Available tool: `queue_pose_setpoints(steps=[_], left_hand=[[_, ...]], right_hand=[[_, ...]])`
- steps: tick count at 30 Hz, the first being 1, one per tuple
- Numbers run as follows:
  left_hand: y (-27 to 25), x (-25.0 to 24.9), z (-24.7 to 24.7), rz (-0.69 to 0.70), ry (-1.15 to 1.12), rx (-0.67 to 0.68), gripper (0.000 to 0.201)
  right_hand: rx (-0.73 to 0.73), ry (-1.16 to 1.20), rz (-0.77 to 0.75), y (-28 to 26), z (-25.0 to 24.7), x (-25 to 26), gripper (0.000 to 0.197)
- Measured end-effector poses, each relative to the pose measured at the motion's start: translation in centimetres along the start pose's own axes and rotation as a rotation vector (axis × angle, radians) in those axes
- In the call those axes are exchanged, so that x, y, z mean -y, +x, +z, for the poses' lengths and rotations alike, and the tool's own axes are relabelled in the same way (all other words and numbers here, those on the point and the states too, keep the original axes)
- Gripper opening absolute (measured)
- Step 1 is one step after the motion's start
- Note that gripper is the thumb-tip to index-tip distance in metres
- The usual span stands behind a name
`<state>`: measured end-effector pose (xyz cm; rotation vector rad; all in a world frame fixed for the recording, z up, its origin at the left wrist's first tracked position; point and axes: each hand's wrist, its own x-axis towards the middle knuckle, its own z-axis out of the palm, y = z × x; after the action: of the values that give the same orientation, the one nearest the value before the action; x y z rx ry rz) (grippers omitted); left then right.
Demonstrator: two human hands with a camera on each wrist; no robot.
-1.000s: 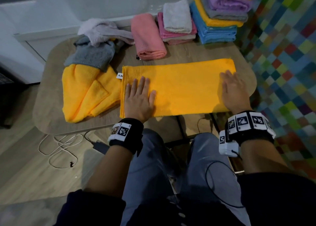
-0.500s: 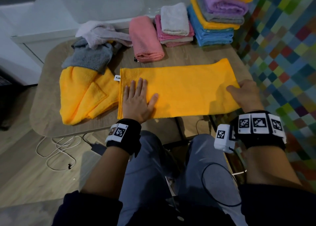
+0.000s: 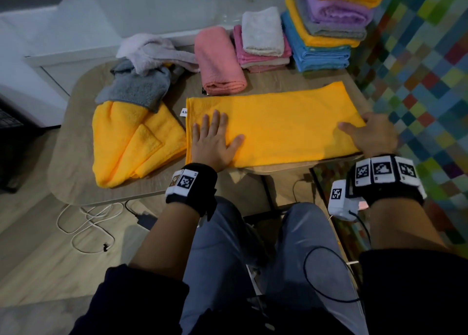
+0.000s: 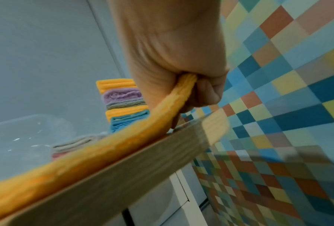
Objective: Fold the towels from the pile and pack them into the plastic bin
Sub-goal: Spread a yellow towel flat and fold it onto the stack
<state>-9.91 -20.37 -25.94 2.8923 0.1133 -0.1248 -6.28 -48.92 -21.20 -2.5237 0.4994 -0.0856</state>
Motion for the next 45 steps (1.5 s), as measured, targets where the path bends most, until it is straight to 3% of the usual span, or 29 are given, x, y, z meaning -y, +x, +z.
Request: queue_pose_setpoints(steps=[3,6,9,11,14,18,21,24,26,29,30,31,33,36,39,43,45], left_hand=[[-0.6,0.1,0.1,0.004,-0.003,-0.013,0.074],[-0.6,-0.1,-0.4,0.03,-0.033,-0.067,0.07],[-0.1,-0.3,-0.7,0.166,-0.087,-0.187,0.055],[0.2,-0.4,-0.7,0.219,-0.242,-0.26,0.045],[0.4,-0.4,0.1,0.193,-0.561,-0.247,0.033],[0.5,0.0,1.3,0.207,-0.69,-0.287,0.018],[0.6,-0.1,1.2,0.198,-0.768,-0.319,0.02],[0.8,-0.3,0.8,0.14,-0.723,-0.258,0.024],[1.0,-0.8,-0.1,0.084,-0.668,-0.172,0.031],[2.3,-1.5,-1.3,0.061,-0.574,-0.082,0.034],[2.8,-1.7,-1.5,0.074,-0.54,-0.078,0.033],[3.1,-2.0,-1.6,0.09,-0.505,-0.079,0.031],[3.8,-2.5,-1.1,0.119,-0.493,-0.056,0.026],[4.0,-3.2,-0.6,0.168,-0.673,0.035,0.059],[4.1,-2.9,-0.7,0.177,-0.692,-0.015,0.07],[3.6,-2.4,-1.5,0.1,-0.271,-0.093,0.081],[2.4,-2.1,-1.9,0.103,-0.153,-0.127,0.071]], right_hand=[[-0.124,-0.093,-0.092,-1.1,0.4,1.1,0.021],[-0.212,-0.183,-0.288,-2.9,1.2,4.3,0.017],[-0.139,-0.184,-0.482,-5.6,3.2,8.1,0.027],[-0.044,-0.213,-0.554,-7.2,5.1,9.9,0.028],[0.099,-0.237,-0.578,-8.6,7.4,10.7,0.029],[0.118,-0.197,-0.597,-9.1,8.1,10.6,0.029],[0.138,-0.19,-0.612,-9.3,8.1,10.3,0.03],[0.23,-0.155,-0.616,-9.1,8.2,9.8,0.03],[0.198,-0.061,-0.585,-8.6,8.1,9.4,0.033],[-0.17,0.006,-0.52,-7.2,7.7,8.3,0.034],[-0.234,-0.048,-0.541,-6.7,7.7,7.8,0.032],[-0.208,-0.133,-0.568,-6.2,8.0,7.3,0.034],[0.0,-0.289,-0.617,-5.6,8.8,6.2,0.045],[0.198,-0.35,-0.637,-5.0,9.3,5.5,0.051],[0.229,-0.358,-0.656,-4.9,9.2,5.3,0.052],[0.262,-0.326,-0.65,-4.6,9.1,5.4,0.051],[0.232,-0.206,-0.597,-4.4,8.7,5.5,0.05]])
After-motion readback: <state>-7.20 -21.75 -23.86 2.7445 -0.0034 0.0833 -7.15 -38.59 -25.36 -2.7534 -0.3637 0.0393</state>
